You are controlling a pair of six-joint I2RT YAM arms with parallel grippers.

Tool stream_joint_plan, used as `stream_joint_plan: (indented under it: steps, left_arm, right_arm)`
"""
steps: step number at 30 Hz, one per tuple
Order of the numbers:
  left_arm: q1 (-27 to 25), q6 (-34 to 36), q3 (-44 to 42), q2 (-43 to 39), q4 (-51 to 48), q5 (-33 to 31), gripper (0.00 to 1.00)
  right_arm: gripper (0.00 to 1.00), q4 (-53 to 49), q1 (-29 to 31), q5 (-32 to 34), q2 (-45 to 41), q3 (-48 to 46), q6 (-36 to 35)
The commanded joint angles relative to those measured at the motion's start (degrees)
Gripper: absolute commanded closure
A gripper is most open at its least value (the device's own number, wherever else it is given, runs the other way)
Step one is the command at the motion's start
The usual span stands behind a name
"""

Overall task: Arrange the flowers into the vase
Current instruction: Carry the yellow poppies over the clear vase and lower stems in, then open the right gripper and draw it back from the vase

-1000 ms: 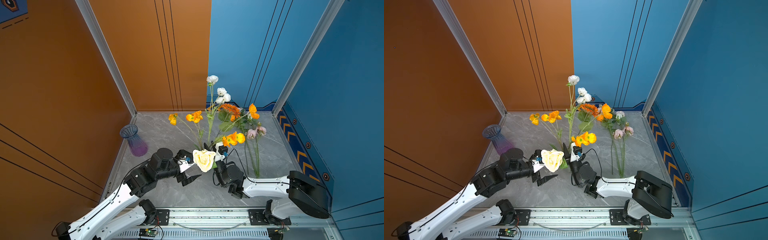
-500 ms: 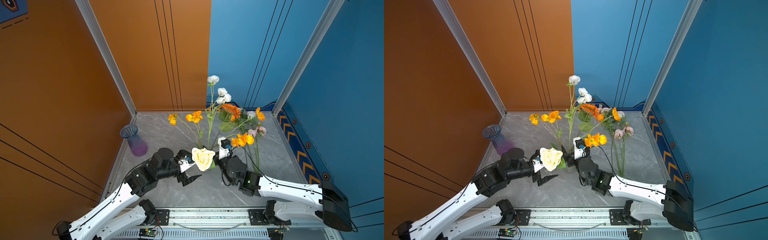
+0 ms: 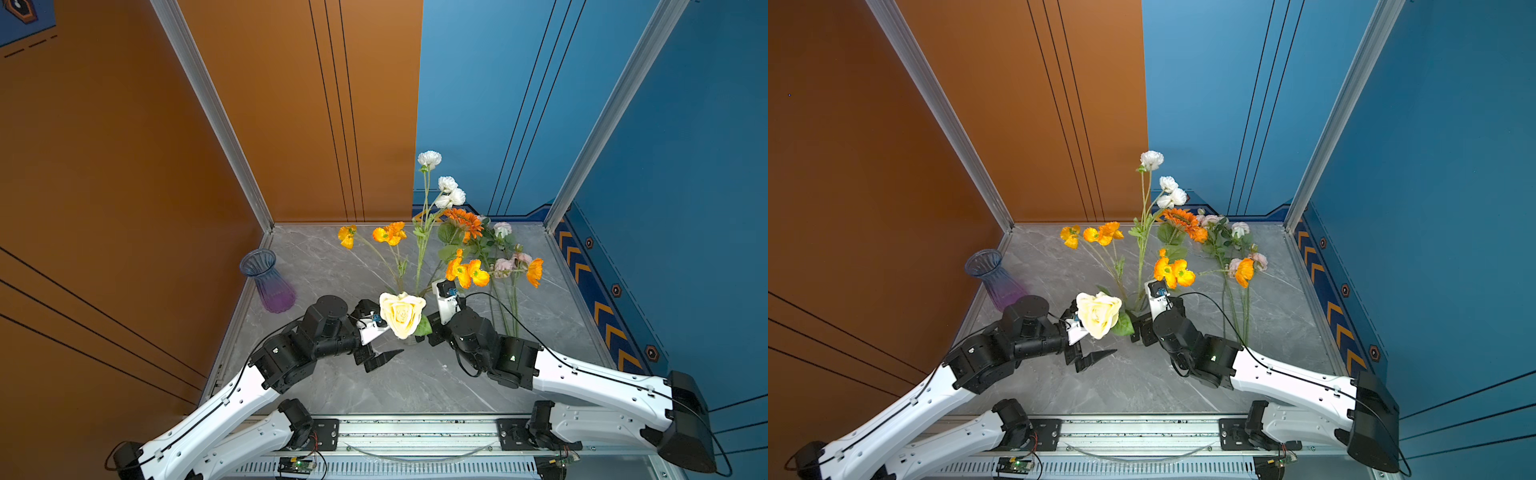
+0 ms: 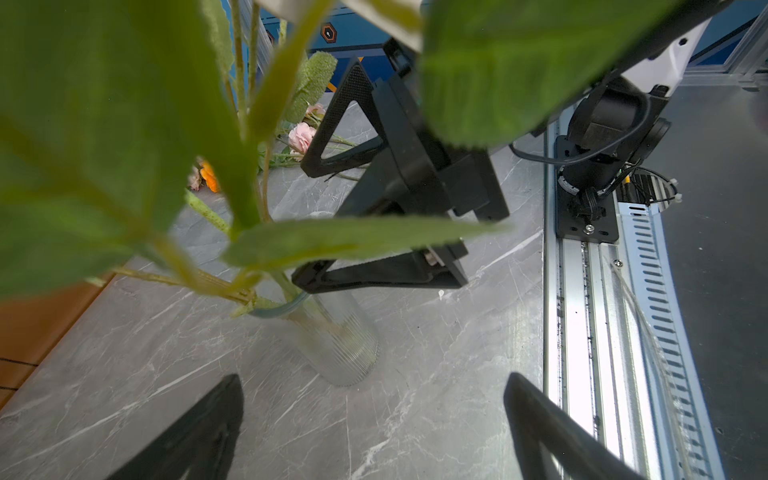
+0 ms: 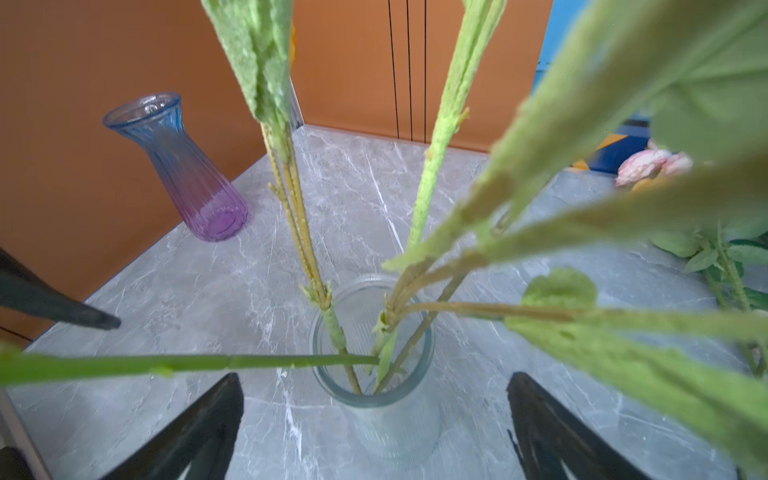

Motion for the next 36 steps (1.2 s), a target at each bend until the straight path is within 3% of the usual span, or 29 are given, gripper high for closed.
stream_joint_plan:
  steps: [1, 18, 24, 26, 31, 36]
  left_arm:
    - [0.5, -0.8, 0.9, -0.5, 1.0, 1.1, 0.02]
    - [0.3, -1.9, -0.6, -2.5, 3.4, -1.9, 0.02]
    - [-1.7, -8.6, -3.0, -0.3, 7.2, -7.8, 0.02]
    - [-3.4, -11.0, -5.4, 0.4, 10.6, -12.1, 0.02]
    - [-4.5, -16.9, -17.0, -0.6, 27.2, -16.7, 0.02]
    - [-5.6, -15.6, -27.4, 0.8, 46.6, -20.9, 0.02]
  right_arm:
    - [0.00, -5.2, -0.1, -2.4, -1.7, 0.7, 1.6]
    - [0.00, -9.3, 2.0, -5.9, -8.6, -5.4, 0.8]
    - [0.00, -11.4, 2.3, -14.4, -11.4, -8.0, 0.4]
    - [0.00, -12.9, 3.6, -15.4, -12.4, -9.4, -0.3]
    - [0.00, -15.9, 6.8, -10.1, -18.0, -15.1, 0.0]
    - [0.00, -8.2, 8.2, -7.9, -29.3, -26.7, 2.7]
